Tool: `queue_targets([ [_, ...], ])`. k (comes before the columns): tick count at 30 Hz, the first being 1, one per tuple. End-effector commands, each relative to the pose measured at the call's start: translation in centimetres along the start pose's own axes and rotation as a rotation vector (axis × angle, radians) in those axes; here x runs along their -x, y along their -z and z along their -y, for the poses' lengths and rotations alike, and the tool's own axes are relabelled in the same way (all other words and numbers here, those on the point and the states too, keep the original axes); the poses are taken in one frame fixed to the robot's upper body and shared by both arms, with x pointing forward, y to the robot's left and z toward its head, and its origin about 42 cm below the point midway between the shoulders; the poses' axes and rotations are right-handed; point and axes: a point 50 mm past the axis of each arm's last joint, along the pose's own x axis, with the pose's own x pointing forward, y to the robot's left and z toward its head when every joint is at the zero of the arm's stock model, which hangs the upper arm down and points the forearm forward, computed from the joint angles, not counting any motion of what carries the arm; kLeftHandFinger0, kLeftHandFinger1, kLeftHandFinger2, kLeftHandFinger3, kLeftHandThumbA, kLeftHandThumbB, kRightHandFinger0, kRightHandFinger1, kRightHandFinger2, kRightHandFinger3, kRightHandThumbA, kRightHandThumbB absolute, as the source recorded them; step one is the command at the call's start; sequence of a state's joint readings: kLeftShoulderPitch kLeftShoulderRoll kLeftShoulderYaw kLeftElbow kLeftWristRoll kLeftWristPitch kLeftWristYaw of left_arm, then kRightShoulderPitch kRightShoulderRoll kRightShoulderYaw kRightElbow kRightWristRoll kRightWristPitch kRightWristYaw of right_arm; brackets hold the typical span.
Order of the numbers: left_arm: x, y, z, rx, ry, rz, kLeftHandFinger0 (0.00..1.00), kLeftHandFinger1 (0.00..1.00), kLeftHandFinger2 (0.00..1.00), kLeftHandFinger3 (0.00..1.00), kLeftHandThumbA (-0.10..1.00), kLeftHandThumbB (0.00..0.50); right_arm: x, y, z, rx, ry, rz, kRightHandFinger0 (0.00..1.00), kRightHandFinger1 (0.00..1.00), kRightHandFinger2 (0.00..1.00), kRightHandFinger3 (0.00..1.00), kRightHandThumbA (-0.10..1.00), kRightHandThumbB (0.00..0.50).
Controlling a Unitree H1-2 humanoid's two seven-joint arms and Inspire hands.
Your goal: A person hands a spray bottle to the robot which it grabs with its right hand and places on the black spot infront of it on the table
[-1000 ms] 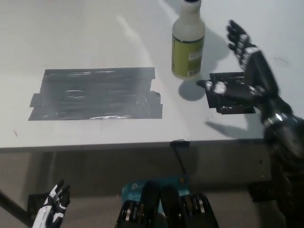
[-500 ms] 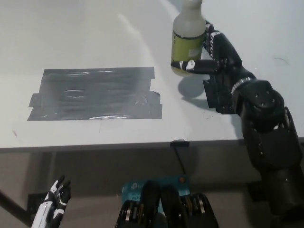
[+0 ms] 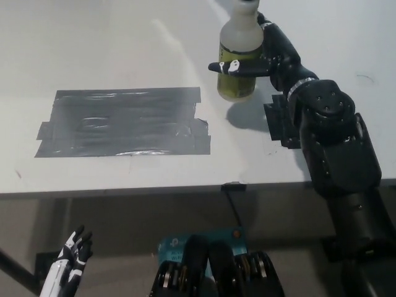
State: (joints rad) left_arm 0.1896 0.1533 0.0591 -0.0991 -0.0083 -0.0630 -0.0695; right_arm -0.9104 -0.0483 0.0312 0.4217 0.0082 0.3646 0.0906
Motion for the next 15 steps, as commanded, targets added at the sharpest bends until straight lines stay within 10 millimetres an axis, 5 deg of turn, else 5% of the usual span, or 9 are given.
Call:
queue_targets([
  [1, 0.0, -0.9, -0.4, -0.021, 0.014, 0.042, 1.00, 1.00, 1.00, 1.00, 0.85, 0.055, -1.1, -3.9, -1.2, 0.017, -0.010, 0.099, 1.00, 1.00, 1.00, 1.00, 1.00, 0.448],
  [5, 0.1, -0.9, -0.4, -0.019, 0.011, 0.041, 1.00, 1.00, 1.00, 1.00, 0.84, 0.055, -1.4, -4.3, -1.6, -0.002, 0.029, 0.074, 1.00, 1.00, 1.00, 1.00, 1.00, 0.420],
  [6, 0.1, -0.9, -0.4, -0.017, 0.011, 0.040, 1.00, 1.00, 1.00, 1.00, 0.84, 0.055, -1.7, -4.4, -1.6, 0.009, 0.052, 0.070, 0.95, 0.92, 1.00, 1.00, 0.90, 0.367],
  [7, 0.1, -0.9, -0.4, -0.017, 0.012, 0.039, 1.00, 1.00, 1.00, 1.00, 0.84, 0.062, -1.9, -4.4, -1.6, -0.024, 0.053, 0.064, 0.65, 0.59, 0.70, 0.89, 0.73, 0.317],
  [8, -0.1, -1.0, -0.4, -0.019, 0.015, 0.040, 1.00, 1.00, 1.00, 1.00, 0.84, 0.063, -2.3, -4.5, -1.4, -0.074, 0.086, 0.015, 0.13, 0.15, 0.27, 0.50, 0.52, 0.329],
  [9, -0.1, -0.9, -0.5, -0.021, 0.016, 0.039, 1.00, 1.00, 1.00, 1.00, 0.85, 0.064, -2.5, -4.5, -1.3, -0.054, 0.102, -0.002, 0.01, 0.02, 0.22, 0.28, 0.06, 0.257],
  [11, -0.2, -0.8, -0.4, -0.021, 0.016, 0.038, 1.00, 1.00, 1.00, 1.00, 0.85, 0.064, -2.6, -4.4, -1.2, -0.043, 0.102, -0.004, 0.00, 0.12, 0.44, 0.42, -0.03, 0.243],
  [15, 0.1, -0.8, -0.4, -0.016, 0.011, 0.030, 1.00, 1.00, 1.00, 1.00, 0.84, 0.057, -2.3, -3.2, -1.3, -0.104, 0.093, 0.003, 0.00, 0.25, 0.63, 0.51, -0.07, 0.244],
])
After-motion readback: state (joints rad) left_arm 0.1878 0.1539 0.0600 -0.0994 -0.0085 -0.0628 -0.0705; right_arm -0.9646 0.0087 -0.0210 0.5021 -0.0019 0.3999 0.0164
